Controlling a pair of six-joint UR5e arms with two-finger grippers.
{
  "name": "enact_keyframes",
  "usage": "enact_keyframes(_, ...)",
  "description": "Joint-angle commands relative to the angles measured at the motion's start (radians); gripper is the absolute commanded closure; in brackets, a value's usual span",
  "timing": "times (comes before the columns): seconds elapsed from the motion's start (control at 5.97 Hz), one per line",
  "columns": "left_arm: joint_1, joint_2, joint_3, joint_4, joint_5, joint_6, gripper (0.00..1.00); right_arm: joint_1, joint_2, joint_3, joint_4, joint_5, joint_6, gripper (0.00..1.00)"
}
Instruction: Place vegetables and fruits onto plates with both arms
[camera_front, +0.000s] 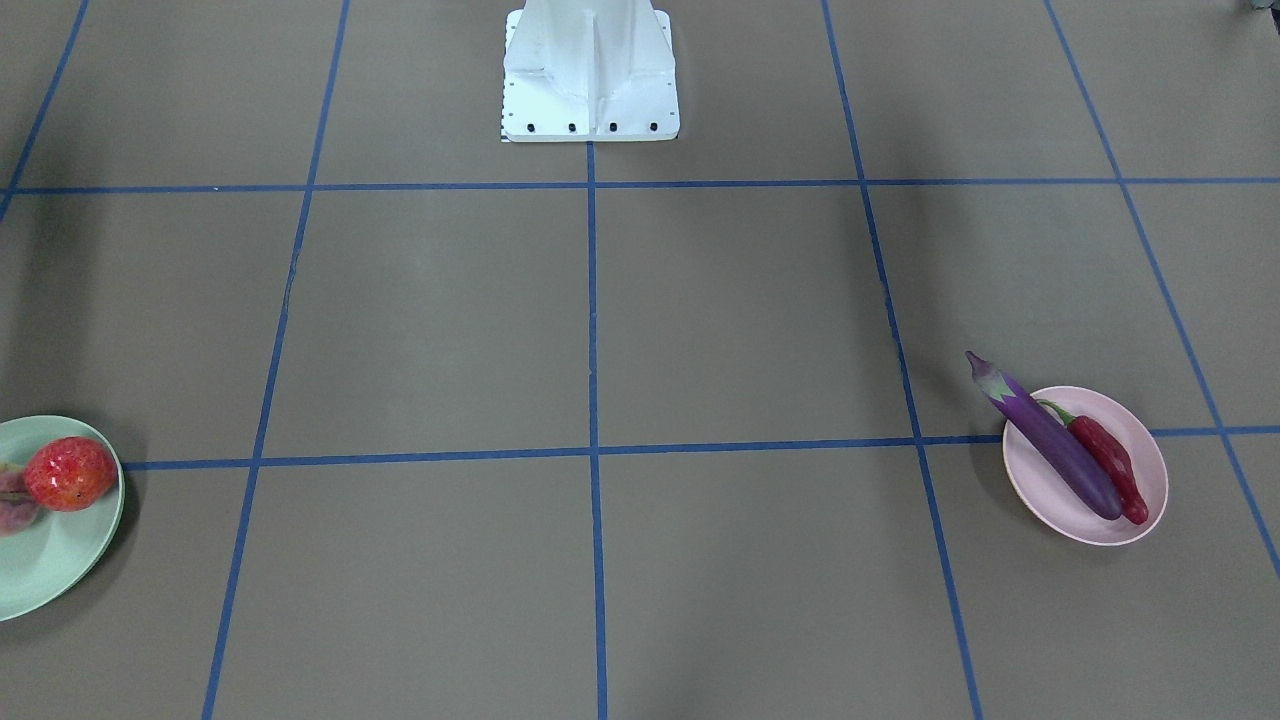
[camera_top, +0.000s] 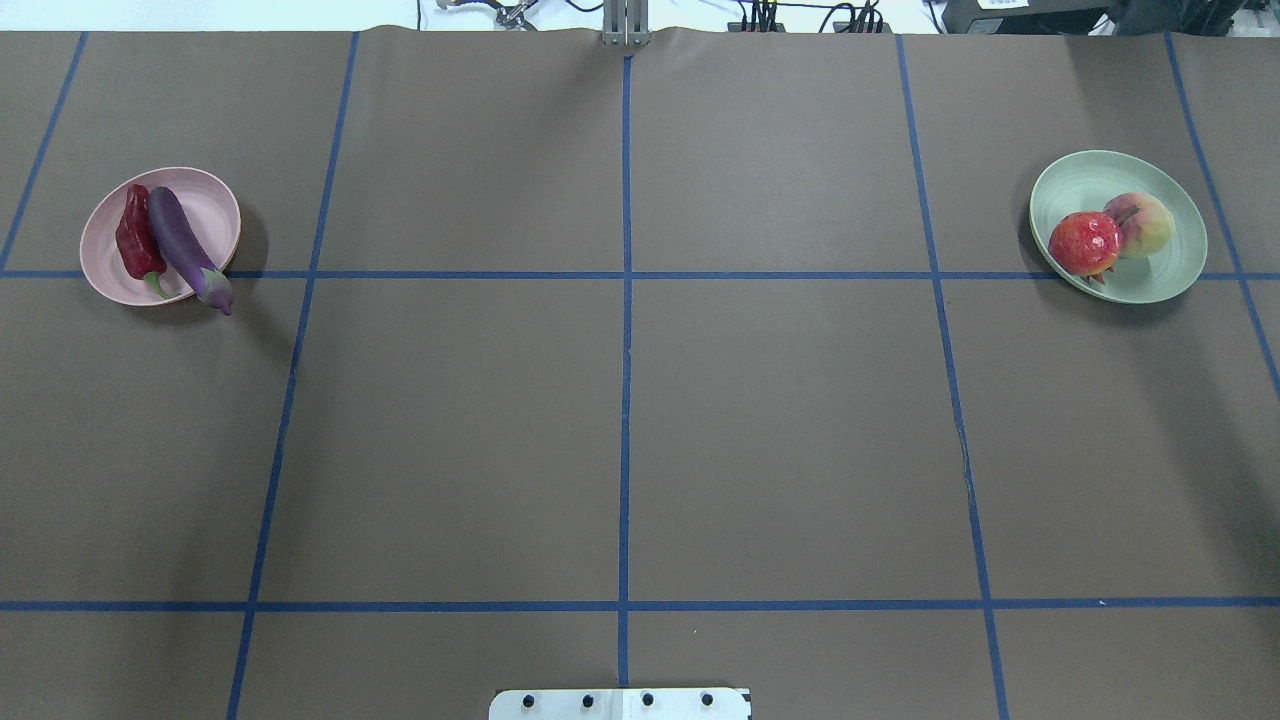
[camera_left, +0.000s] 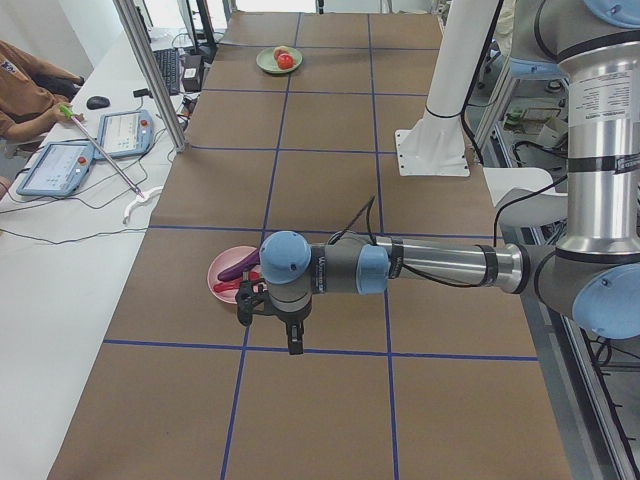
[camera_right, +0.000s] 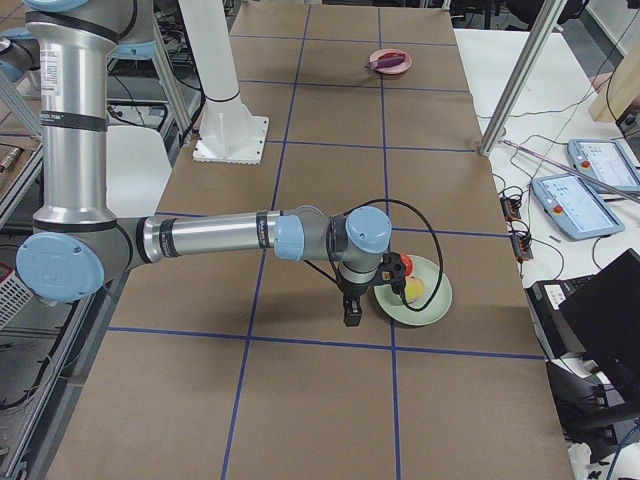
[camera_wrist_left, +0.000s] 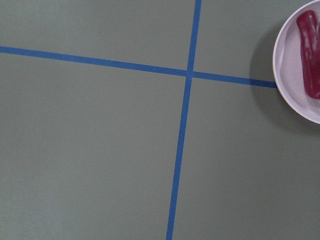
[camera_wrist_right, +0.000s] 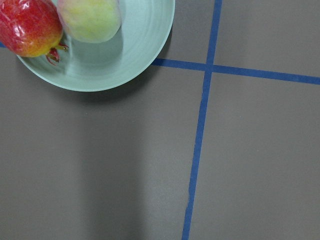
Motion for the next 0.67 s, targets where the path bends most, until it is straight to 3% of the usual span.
enact_keyframes(0.0, 0.001, 0.010, 0.002, 0.005, 0.004, 0.003, 0.00, 0.000, -0.009, 0.002, 0.000, -0.003, 0.008, 0.00)
enact_keyframes(0.5, 0.001, 0.011, 0.002, 0.005, -0.002, -0.001, 0.00, 0.000, -0.007, 0.007, 0.000, -0.007, 0.010, 0.00)
